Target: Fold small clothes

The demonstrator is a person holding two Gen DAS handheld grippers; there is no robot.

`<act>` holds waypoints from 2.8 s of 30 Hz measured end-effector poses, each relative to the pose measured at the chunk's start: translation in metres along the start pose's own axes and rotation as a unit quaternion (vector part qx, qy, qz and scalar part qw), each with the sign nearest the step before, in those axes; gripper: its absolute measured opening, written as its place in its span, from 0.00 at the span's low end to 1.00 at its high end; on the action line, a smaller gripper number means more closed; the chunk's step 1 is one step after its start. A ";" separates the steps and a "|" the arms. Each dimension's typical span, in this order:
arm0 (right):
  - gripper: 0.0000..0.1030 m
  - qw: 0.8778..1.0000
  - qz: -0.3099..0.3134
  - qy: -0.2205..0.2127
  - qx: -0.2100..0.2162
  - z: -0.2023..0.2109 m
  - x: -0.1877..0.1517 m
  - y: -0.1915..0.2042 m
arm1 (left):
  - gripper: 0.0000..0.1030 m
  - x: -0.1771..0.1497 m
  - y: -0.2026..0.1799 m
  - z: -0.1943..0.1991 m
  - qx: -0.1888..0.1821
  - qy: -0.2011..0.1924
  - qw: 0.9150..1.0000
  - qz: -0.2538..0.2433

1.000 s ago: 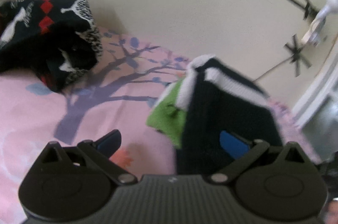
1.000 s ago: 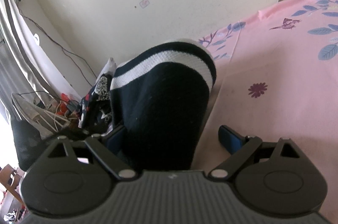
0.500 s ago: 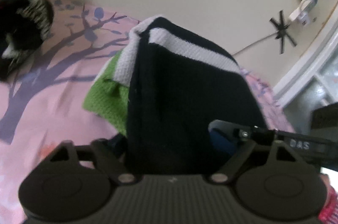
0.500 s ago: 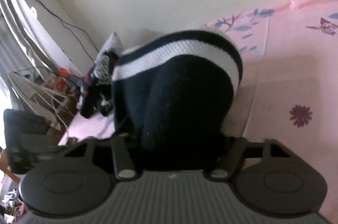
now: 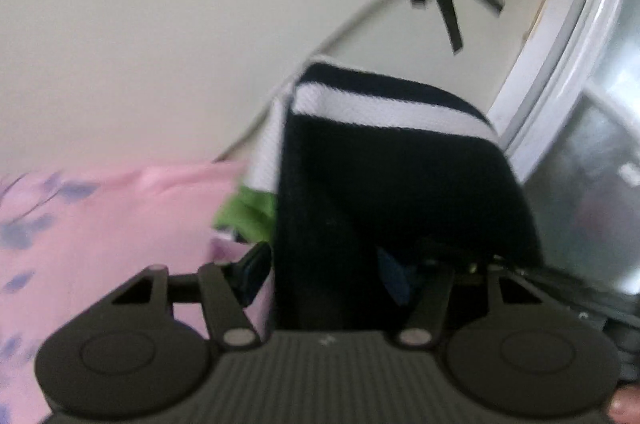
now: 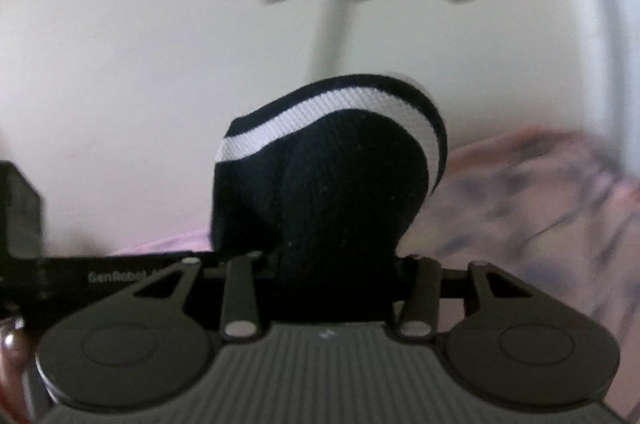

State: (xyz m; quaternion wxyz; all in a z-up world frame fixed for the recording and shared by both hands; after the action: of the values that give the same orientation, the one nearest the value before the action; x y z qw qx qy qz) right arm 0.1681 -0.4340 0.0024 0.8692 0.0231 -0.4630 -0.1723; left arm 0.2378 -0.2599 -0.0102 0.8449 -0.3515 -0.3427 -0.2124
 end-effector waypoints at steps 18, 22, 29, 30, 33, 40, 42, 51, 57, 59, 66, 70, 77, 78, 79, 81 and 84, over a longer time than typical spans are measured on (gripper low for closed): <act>0.79 0.997 -0.047 -0.016 -0.060 0.062 -0.064 -0.024 | 0.72 -0.073 -0.006 0.053 0.083 -0.006 0.995 -0.050; 0.81 0.997 -0.038 -0.018 -0.071 0.110 -0.112 -0.016 | 0.90 -0.112 -0.014 0.085 0.126 -0.013 0.989 -0.070; 0.82 0.994 -0.071 -0.006 -0.082 0.162 -0.161 -0.016 | 0.97 -0.153 -0.024 0.123 0.162 0.016 0.985 -0.052; 0.82 0.994 -0.065 -0.008 -0.087 0.167 -0.166 -0.014 | 0.98 -0.156 -0.025 0.127 0.162 0.018 0.985 -0.051; 0.83 0.994 -0.060 -0.015 -0.091 0.181 -0.177 -0.009 | 1.00 -0.162 -0.025 0.137 0.173 0.014 0.984 -0.044; 0.83 0.993 -0.059 -0.022 -0.102 0.188 -0.184 -0.002 | 1.00 -0.167 -0.026 0.147 0.182 0.018 0.982 -0.045; 0.84 0.993 -0.058 -0.021 -0.101 0.188 -0.184 -0.002 | 1.00 -0.169 -0.027 0.146 0.181 0.019 0.982 -0.047; 0.86 0.993 -0.064 -0.025 -0.097 0.187 -0.184 -0.004 | 1.00 -0.169 -0.024 0.146 0.189 0.019 0.981 -0.038; 0.86 0.992 -0.070 -0.028 -0.099 0.187 -0.184 -0.005 | 1.00 -0.169 -0.026 0.148 0.181 0.014 0.983 -0.040; 0.86 0.992 -0.073 -0.032 -0.100 0.188 -0.184 -0.006 | 1.00 -0.169 -0.025 0.149 0.179 0.011 0.983 -0.038; 0.86 0.991 -0.073 -0.046 -0.099 0.192 -0.183 -0.006 | 1.00 -0.168 -0.030 0.158 0.192 -0.018 0.980 -0.054; 0.86 0.991 -0.071 -0.051 -0.100 0.193 -0.182 -0.006 | 1.00 -0.167 -0.031 0.161 0.202 -0.025 0.977 -0.061; 0.86 0.991 -0.073 -0.050 -0.099 0.192 -0.182 -0.007 | 1.00 -0.167 -0.035 0.164 0.208 -0.039 0.975 -0.068; 0.86 0.991 -0.073 -0.050 -0.098 0.192 -0.181 -0.008 | 1.00 -0.167 -0.035 0.165 0.208 -0.042 0.975 -0.069; 0.86 0.991 -0.073 -0.050 -0.098 0.192 -0.181 -0.008 | 1.00 -0.167 -0.035 0.165 0.207 -0.045 0.975 -0.070; 0.86 0.991 -0.074 -0.051 -0.097 0.192 -0.181 -0.008 | 1.00 -0.166 -0.037 0.167 0.208 -0.050 0.974 -0.076; 0.86 0.991 -0.075 -0.051 -0.096 0.191 -0.181 -0.009 | 1.00 -0.166 -0.039 0.167 0.215 -0.052 0.971 -0.086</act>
State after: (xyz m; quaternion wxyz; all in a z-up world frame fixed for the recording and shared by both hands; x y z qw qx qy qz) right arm -0.0823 -0.3618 -0.0345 0.8269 -0.0346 -0.4853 -0.2819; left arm 0.0303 -0.1429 -0.0273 0.8601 -0.1414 -0.4530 -0.1871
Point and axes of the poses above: each gripper's, at about its wrist camera, not at the fingertips, and z roughly against the way its jaws point, y to its left, x to its top, the point moved 5 cm from there along -z, roughly the way its jaws point, and after that the axes turned 15 degrees about -x, right-handed, at the moved point
